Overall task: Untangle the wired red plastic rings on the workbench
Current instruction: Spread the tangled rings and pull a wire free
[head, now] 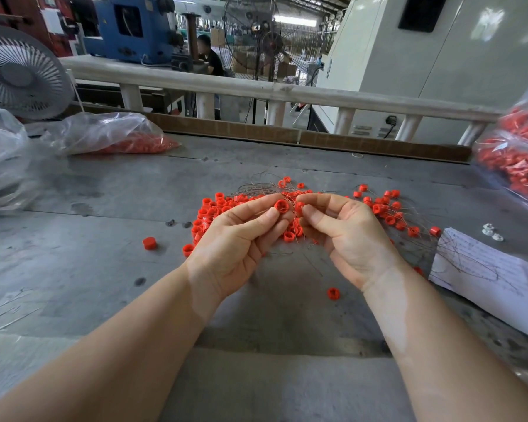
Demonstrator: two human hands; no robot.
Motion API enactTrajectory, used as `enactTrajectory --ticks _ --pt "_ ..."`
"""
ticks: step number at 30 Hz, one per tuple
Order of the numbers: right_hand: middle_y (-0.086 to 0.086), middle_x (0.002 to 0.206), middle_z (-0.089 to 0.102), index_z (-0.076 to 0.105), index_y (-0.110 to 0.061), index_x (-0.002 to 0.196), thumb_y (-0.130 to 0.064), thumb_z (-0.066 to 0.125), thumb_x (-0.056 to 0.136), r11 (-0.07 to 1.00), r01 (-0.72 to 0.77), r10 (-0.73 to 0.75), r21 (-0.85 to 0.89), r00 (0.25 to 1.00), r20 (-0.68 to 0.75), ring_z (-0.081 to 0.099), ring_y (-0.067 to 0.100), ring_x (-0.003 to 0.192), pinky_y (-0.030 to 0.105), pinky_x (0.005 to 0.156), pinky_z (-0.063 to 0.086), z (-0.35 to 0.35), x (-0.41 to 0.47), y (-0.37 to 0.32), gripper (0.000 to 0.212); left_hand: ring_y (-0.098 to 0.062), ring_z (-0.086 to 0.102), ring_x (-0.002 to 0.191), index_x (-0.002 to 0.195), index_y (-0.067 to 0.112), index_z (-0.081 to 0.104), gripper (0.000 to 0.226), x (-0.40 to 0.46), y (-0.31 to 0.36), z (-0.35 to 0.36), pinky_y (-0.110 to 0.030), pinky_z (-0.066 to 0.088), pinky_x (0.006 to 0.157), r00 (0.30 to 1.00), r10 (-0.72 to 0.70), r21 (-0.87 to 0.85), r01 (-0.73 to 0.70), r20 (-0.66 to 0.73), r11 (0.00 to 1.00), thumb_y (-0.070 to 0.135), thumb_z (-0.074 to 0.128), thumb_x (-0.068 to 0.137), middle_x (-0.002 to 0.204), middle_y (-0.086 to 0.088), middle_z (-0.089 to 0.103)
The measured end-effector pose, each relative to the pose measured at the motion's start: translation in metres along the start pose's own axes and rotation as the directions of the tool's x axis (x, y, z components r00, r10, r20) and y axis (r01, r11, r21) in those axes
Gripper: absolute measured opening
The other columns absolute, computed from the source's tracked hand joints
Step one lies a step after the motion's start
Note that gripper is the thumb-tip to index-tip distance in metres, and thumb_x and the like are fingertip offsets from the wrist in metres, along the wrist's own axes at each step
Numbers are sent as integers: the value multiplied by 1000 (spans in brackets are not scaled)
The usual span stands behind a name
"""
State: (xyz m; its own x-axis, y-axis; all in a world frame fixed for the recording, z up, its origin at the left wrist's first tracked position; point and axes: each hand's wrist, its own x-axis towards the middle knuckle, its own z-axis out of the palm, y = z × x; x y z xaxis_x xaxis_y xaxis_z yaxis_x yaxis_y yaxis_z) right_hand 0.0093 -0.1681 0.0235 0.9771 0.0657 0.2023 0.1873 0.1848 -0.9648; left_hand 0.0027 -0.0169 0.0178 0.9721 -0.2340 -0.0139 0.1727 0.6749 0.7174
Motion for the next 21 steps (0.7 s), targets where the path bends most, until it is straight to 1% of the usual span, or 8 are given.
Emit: enactTrajectory --ticks 5,9,10,13,14,16,21 --pt "-4 66 69 65 -14 83 -1 60 84 999 6 -7 -44 1000 -20 63 5 62 18 58 52 2 -2 0 14 -15 72 74 74 7 77 21 -1 0 0 -17 56 61 1000 4 5 -4 0 1000 -1 59 67 79 -10 73" --pt "-5 66 67 60 -15 86 -3 54 91 998 -26 25 -51 999 -20 63 7 59 20 54 52 7 -3 0 14 -13 71 71 73 7 77 21 0 0 0 -17 56 61 1000 9 -3 -9 -1 1000 -1 58 67 77 -10 73" --pt "-6 64 65 59 -16 85 -3 53 92 997 -28 27 -73 999 -20 61 6 56 19 51 50 8 -3 0 16 -13 71 71 73 7 77 21 0 -1 1 -17 56 61 1000 11 -2 -11 -3 1000 0 58 67 77 -9 73" --pt "-11 56 57 57 -18 83 -2 53 92 991 -9 5 -136 999 -33 49 2 47 13 40 36 9 -4 -1 19 -12 71 72 74 8 77 21 0 -1 0 -17 56 62 1000 9 0 -9 5 1000 0 58 67 79 -9 73" --pt "-11 55 55 57 -18 83 -2 53 93 989 -3 -3 -145 999 -40 45 1 46 12 40 34 9 -4 -1 19 -13 71 73 74 7 77 21 0 -1 0 -17 55 61 1000 7 -1 -7 7 1000 0 58 67 79 -9 73" --pt "-12 55 52 57 -19 82 -3 54 93 986 3 -13 -166 998 -58 42 0 46 11 42 34 10 -4 -1 19 -13 72 74 74 7 77 22 0 -1 0 -16 55 61 1000 3 -1 -3 15 1000 -1 58 68 79 -9 73" --pt "-14 54 57 58 -21 83 -7 56 92 977 19 -34 -210 997 -68 44 -2 47 12 46 38 13 -4 1 18 -13 72 75 76 7 77 22 -3 0 2 -16 55 61 997 -20 -8 21 72 1000 0 57 70 80 -9 73"
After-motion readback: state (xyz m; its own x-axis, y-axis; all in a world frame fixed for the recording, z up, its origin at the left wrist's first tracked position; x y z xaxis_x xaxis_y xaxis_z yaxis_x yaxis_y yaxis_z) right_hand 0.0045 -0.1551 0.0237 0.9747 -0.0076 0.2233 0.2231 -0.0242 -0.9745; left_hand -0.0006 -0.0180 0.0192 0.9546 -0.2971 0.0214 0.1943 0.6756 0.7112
